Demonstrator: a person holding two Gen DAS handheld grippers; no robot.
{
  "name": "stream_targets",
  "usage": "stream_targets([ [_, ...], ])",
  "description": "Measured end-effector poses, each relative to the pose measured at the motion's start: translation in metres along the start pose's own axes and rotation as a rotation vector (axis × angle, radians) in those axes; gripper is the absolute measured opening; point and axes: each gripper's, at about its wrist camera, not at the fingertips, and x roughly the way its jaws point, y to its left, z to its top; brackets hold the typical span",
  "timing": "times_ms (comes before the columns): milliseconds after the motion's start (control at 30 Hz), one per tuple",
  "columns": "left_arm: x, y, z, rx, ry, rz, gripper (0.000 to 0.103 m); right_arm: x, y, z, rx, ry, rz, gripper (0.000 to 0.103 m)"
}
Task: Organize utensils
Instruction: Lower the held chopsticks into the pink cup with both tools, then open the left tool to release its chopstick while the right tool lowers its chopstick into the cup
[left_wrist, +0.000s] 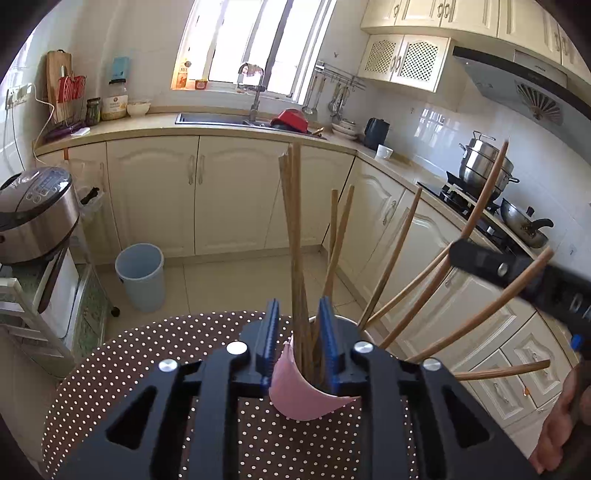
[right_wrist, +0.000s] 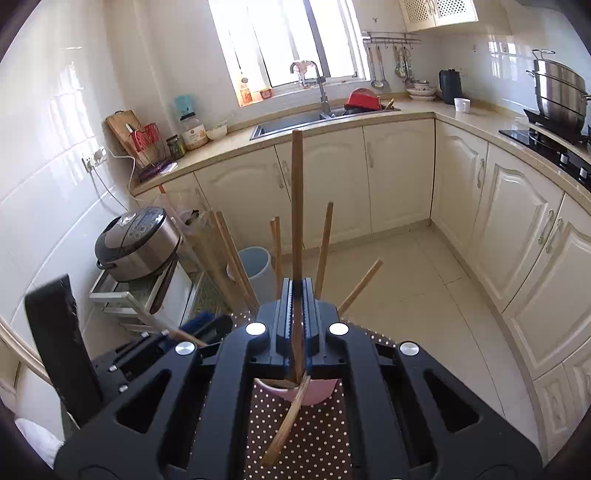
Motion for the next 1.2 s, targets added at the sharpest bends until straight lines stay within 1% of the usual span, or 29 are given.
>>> stream_targets([
  [133, -0.006, -0.001, 0.000, 0.000, 0.006, 0.000, 0.028, 0.002, 0.002, -0.009, 0.003, 0.023, -0.001, 0.005],
  [267, -0.014, -0.002, 0.000, 0.017, 0.002, 0.026, 0.036, 0.003, 0.004, -0.017, 0.008, 0.047, 0.004, 0.005],
  [333, -0.020, -0.002, 0.000, 0.036, -0.004, 0.050, 0.039, 0.004, 0.005, -0.021, 0.005, 0.059, 0.007, 0.005],
  [400, -0.026, -0.003, 0.000, 0.061, -0.014, 0.099, 0.043, 0.006, 0.007, -0.024, 0.007, 0.069, 0.009, 0.005],
  [467, -0.030, -0.002, 0.001, 0.076, -0.020, 0.133, 0.046, 0.008, 0.009, -0.027, 0.010, 0.080, 0.011, 0.005],
  [767, -0.045, 0.015, -0.001, 0.058, -0.006, 0.207, 0.050, 0.023, 0.016, -0.039, -0.007, 0.135, 0.018, 0.006],
  [900, -0.050, 0.020, -0.002, 0.055, -0.003, 0.221, 0.051, 0.030, 0.020, -0.044, -0.017, 0.162, 0.014, 0.006],
  [967, -0.051, 0.021, -0.002, 0.055, 0.000, 0.228, 0.053, 0.033, 0.023, -0.046, -0.024, 0.172, 0.015, 0.006],
  [1200, -0.052, 0.023, -0.002, 0.052, 0.020, 0.235, 0.053, 0.041, 0.032, -0.048, -0.042, 0.198, 0.007, 0.006],
])
